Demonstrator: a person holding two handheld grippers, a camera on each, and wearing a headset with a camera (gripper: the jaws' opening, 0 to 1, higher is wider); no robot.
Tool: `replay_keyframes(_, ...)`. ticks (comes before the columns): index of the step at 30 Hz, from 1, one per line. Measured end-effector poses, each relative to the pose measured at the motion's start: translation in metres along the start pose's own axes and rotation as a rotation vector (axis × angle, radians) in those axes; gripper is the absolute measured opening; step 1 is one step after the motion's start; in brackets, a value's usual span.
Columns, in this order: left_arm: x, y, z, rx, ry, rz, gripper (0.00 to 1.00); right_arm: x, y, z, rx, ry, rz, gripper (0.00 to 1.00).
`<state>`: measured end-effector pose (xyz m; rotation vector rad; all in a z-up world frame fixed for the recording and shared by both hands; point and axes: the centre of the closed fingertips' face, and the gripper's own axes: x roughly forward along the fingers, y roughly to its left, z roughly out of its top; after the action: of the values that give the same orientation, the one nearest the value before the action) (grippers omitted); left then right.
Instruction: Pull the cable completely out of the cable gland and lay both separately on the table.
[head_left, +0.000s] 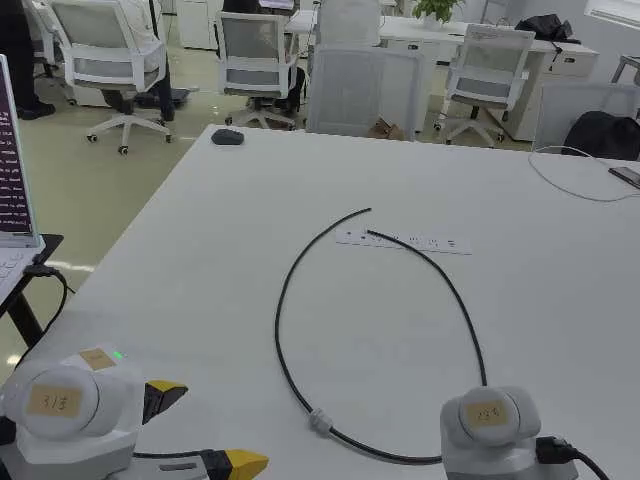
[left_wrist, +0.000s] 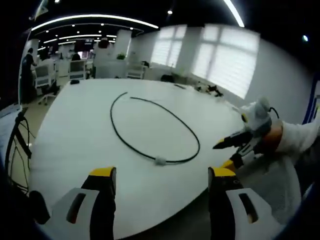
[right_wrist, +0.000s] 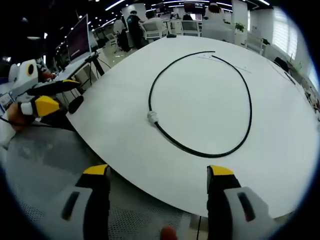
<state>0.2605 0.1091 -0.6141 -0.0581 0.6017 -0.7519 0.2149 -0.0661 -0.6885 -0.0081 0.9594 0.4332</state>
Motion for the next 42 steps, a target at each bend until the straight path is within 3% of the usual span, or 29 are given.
replay_keyframes(30, 0.0022, -0.0023, -0.0065, -0.012, 0.028, -0.016, 0.73, 0.0002, -0.0004, 0.0033, -0.004, -0.017, 0.002, 0.76)
replay_keyframes(42, 0.0005, 0.0024, -0.0082, -0.016, 0.033, -0.014, 0.74, 0.0013, 0.0057, 0.0056, -0.008, -0.023, 0.017, 0.76)
